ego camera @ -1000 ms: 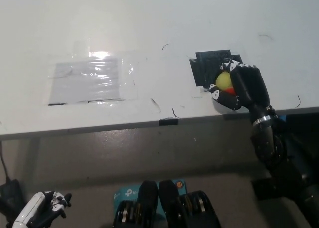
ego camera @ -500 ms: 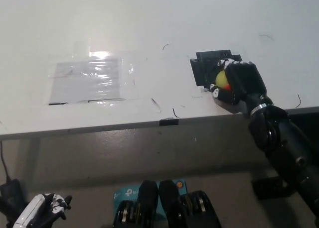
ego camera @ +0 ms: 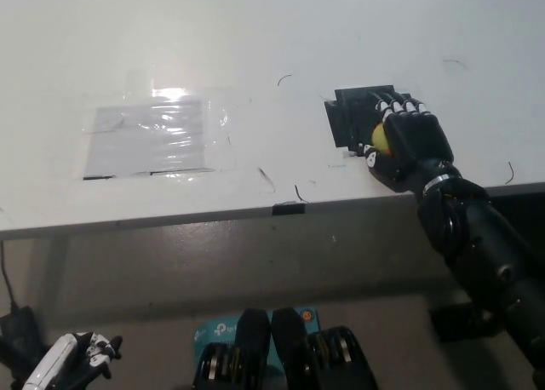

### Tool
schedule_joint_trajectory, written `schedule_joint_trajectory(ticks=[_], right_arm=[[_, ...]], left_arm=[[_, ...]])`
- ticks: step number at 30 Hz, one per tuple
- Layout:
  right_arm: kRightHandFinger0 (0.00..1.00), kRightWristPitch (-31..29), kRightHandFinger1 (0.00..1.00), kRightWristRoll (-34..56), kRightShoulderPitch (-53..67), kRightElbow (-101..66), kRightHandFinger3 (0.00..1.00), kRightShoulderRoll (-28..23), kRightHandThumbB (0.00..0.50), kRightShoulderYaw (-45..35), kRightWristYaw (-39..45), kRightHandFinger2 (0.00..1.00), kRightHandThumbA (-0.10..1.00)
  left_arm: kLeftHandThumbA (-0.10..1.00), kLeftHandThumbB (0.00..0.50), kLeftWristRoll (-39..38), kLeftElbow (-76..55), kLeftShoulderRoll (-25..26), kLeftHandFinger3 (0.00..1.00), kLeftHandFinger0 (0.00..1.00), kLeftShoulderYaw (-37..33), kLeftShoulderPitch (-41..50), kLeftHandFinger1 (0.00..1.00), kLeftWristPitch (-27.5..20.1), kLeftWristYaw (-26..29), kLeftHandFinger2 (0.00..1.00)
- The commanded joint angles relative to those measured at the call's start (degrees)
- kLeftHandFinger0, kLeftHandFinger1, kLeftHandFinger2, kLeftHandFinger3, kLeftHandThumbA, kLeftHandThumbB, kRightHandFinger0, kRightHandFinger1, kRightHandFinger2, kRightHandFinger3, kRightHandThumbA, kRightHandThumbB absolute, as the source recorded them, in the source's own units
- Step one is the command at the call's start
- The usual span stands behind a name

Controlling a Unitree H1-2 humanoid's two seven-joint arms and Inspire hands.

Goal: The robot uses right hand to squeeze a small tennis ball placed on the black area of the table

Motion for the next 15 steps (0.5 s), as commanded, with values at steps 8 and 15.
schedule_joint_trajectory(ticks=[8,15], right_arm=[[1.00,8.6,1.00,0.3,-0.4,-9.8,1.00,0.1,0.500,-1.8,5.1,1.00,0.80],[1.00,9.7,1.00,0.1,1.0,-15.9,1.00,-0.5,0.500,-2.1,7.5,1.00,0.88]], left_arm=[[0.64,0.474,-0.7,-0.9,0.8,0.38,0.07,0.5,-0.2,0.07,-0.5,-0.2,0.26],[0.65,0.464,-0.1,-0.9,1.2,0.37,0.10,0.6,-0.2,0.09,-0.7,0.2,0.29]])
